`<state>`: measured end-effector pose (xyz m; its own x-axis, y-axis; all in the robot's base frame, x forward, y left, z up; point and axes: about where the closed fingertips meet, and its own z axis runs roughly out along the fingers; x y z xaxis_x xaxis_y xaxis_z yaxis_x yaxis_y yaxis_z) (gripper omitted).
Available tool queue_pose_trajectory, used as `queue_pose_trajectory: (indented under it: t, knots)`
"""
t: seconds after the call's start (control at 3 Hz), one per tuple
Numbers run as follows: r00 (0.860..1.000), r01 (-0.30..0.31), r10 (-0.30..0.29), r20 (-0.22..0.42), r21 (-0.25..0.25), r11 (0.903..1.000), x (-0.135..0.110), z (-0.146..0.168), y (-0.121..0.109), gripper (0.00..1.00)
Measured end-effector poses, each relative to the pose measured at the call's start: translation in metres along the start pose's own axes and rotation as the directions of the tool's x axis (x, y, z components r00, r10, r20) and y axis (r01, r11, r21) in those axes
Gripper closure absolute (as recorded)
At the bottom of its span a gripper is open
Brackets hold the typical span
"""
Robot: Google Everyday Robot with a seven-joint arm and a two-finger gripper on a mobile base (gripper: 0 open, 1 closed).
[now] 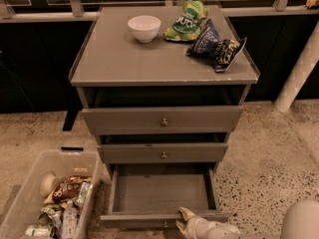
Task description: Open bottom drawer
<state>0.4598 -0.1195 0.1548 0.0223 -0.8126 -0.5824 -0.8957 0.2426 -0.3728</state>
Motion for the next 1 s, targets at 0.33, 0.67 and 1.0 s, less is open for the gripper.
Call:
queue_pose_trajectory:
  t: [0.33,0.67,1.0]
  knots:
    - [1.0,0.009,-0.009,0.0,-0.005,0.9999,0.004,-0.004,0.012,1.0]
    - [1.0,0.009,-0.009,0.0,-0.006,0.9999,0.002,-0.007,0.01,1.0]
    - [1.0,0.019,-0.018,0.009,-0.014,0.9997,0.002,-0.008,0.024,1.0]
